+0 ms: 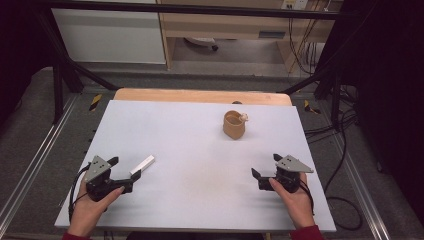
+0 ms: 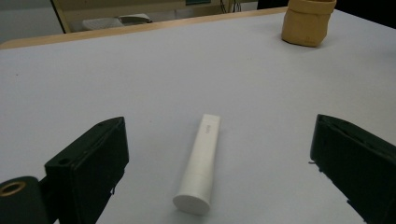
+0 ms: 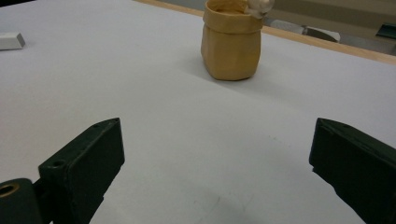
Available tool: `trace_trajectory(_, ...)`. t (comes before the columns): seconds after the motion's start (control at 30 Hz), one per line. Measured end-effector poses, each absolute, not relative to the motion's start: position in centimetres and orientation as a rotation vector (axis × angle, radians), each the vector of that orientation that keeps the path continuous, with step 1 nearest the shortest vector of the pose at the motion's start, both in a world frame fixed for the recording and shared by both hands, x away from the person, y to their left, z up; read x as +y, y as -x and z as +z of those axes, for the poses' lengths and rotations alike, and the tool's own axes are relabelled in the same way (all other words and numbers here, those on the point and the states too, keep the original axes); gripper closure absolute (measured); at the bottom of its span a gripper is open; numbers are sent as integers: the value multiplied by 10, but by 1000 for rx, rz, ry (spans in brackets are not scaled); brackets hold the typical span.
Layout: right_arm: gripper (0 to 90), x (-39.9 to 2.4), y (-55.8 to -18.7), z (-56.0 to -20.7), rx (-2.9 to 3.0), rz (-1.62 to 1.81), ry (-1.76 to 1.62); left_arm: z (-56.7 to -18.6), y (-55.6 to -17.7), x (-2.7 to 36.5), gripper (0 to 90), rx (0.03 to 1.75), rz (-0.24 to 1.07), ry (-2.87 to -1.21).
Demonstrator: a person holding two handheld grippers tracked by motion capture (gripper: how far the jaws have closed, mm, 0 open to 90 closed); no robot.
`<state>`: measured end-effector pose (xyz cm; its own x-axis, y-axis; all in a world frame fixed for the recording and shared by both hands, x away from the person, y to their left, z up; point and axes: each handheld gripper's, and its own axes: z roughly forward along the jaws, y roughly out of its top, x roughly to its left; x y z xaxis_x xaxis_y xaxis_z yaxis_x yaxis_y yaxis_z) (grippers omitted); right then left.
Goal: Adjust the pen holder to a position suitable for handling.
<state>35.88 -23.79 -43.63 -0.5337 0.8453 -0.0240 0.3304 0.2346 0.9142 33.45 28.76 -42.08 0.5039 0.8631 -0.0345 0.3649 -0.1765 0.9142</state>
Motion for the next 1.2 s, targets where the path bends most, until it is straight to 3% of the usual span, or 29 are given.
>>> trace_trajectory(0.67, 30, -231, -350, -437, 2026, 1243, -1056, -428, -337, 277, 50, 1054, 538, -1850)
trace_trajectory(1.2, 27, -227, -348, -437, 2056, 1244, -1026, -406, -358, 251, 70, 997, 573, -2090)
